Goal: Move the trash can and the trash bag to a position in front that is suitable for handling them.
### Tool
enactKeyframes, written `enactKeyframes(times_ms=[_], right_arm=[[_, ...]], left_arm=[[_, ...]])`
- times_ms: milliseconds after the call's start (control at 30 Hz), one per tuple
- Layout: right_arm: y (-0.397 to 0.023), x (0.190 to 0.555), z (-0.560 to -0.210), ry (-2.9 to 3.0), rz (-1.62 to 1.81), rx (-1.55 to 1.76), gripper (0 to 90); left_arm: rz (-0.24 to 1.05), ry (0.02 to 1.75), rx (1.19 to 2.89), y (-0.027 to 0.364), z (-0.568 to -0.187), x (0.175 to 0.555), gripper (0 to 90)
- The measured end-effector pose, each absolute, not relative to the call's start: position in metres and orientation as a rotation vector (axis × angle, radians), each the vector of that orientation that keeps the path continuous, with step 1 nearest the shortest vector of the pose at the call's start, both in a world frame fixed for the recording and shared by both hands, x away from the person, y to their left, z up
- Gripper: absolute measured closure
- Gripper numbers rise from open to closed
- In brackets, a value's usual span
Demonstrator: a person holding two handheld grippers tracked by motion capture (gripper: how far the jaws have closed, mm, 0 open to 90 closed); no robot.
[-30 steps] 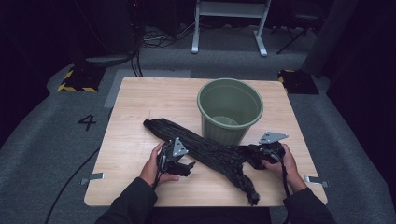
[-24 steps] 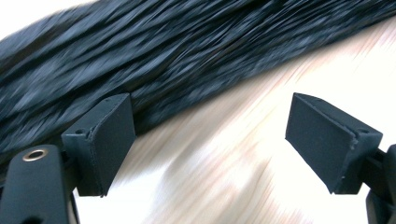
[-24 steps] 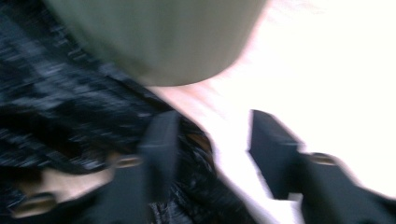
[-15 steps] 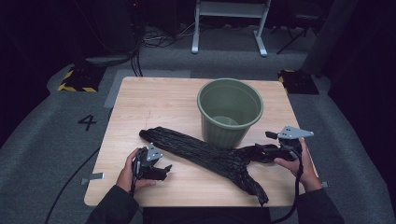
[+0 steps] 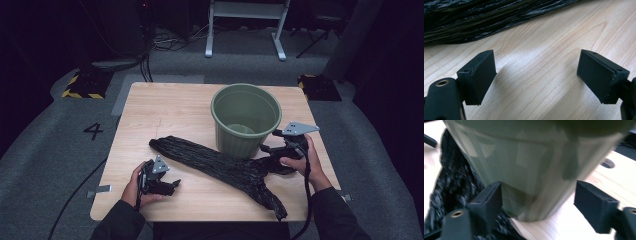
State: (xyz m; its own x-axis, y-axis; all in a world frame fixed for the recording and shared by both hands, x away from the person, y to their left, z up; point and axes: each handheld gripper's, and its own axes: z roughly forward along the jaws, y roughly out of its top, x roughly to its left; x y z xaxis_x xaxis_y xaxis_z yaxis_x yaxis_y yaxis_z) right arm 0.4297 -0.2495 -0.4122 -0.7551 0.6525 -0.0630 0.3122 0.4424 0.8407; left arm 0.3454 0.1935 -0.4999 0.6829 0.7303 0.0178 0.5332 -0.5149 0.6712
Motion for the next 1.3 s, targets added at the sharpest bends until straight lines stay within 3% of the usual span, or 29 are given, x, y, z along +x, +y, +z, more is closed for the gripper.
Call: enactKeyframes(times_ms=[333,600,733,900,1100,1300], right_arm=[[-0.227,0.440,-0.408,2.322,1.138,0.829,24.0],[-0.208,0.388,-0.401,2.406,1.262,0.664,24.4],[-0.190,0.371,-0.417,2.509,1.191,0.590,23.8],[-0.188,0.375,-0.453,2.591,0.954,0.661,25.6],[-0.204,0.393,-0.475,2.603,0.808,0.767,48.0],[-0.232,0.412,-0.477,2.512,0.749,0.890,46.8]], left_arm=[[0.358,1.000,2.221,0.196,-0.503,0.349,10.9],[0.366,1.006,2.221,0.195,-0.503,0.349,10.7],[0.366,1.010,2.218,0.195,-0.503,0.349,10.7],[0.368,1.006,2.217,0.194,-0.503,0.350,10.4],[0.370,1.024,2.218,0.192,-0.503,0.351,8.3],[0.374,1.033,2.216,0.191,-0.503,0.352,7.3]])
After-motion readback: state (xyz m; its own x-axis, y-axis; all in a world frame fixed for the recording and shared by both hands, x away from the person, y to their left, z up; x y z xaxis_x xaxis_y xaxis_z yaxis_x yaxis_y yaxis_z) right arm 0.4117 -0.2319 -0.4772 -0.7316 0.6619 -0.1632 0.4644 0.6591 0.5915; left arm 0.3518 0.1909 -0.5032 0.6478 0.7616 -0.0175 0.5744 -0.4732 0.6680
